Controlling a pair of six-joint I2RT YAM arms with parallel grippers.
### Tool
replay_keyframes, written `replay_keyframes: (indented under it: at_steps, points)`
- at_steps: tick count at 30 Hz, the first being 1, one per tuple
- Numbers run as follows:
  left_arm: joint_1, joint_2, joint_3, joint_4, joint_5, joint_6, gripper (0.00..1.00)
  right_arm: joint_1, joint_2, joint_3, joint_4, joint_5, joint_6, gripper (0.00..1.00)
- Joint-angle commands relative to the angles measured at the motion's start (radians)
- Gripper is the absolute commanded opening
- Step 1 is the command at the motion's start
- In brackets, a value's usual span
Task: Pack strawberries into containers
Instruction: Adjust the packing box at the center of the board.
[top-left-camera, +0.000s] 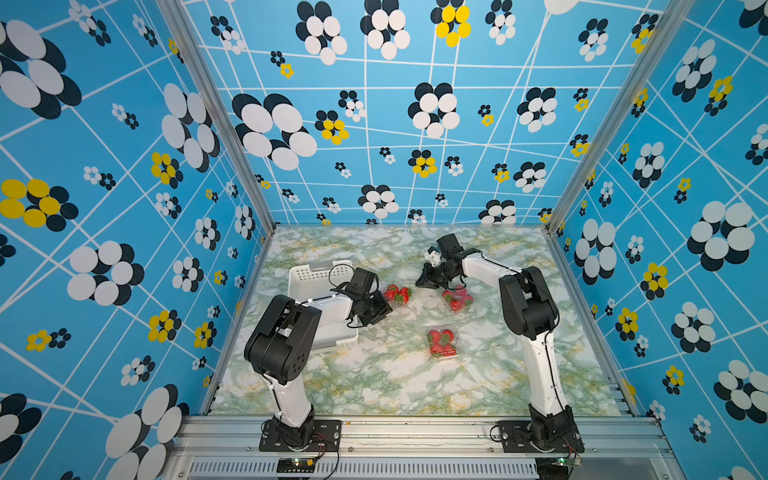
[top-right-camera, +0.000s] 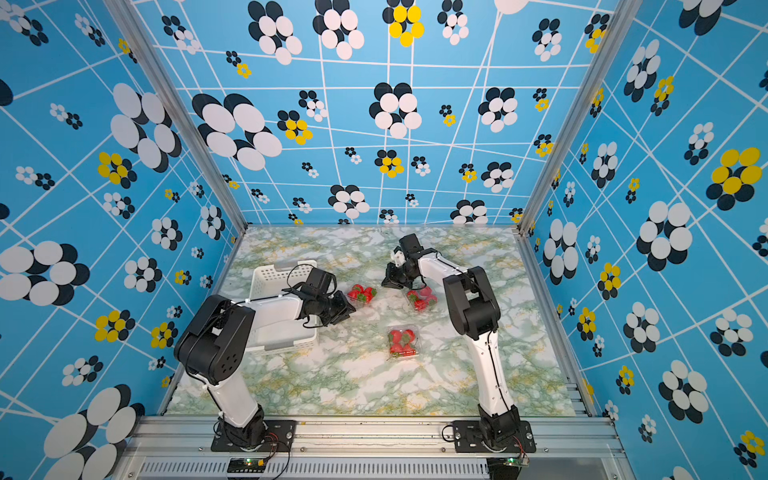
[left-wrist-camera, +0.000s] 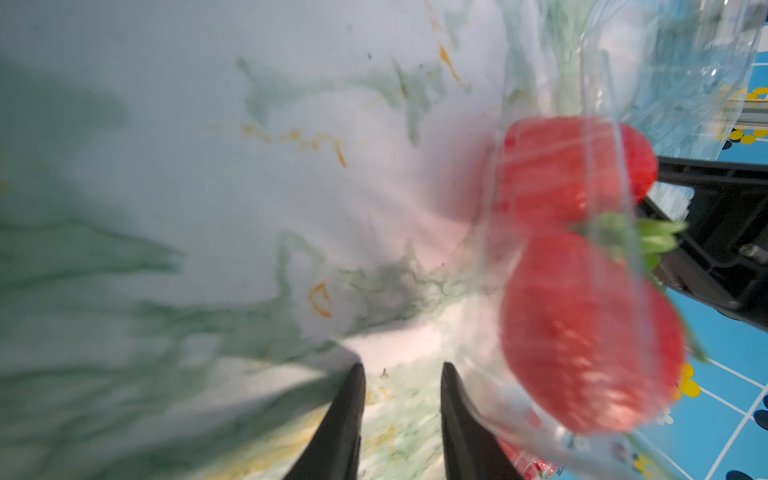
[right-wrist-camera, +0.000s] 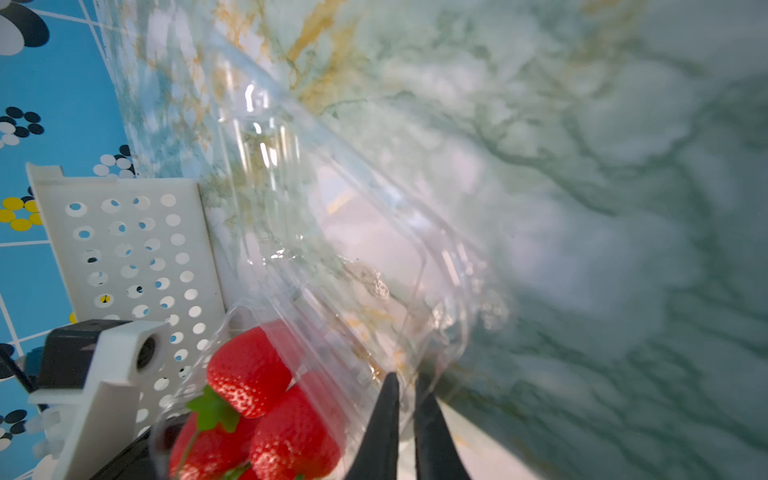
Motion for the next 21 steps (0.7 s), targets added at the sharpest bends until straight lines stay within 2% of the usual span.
replay_keyframes:
  at_steps: [1,7,15,21]
  points:
    - [0.020,0.010,-0.034,-0.130,-0.089,0.030,0.33,0.007,-0.057,-0.046,0.013,0.002,0.013,0.15]
    - [0.021,0.028,-0.031,-0.128,-0.084,0.039,0.33,0.006,-0.118,-0.074,0.021,0.005,-0.013,0.18]
    - [0.020,0.035,-0.035,-0.130,-0.085,0.048,0.32,0.008,-0.129,-0.077,0.018,-0.023,-0.026,0.23]
    - [0.029,0.039,-0.045,-0.119,-0.093,0.046,0.32,0.007,-0.192,-0.089,-0.026,0.030,-0.063,0.45]
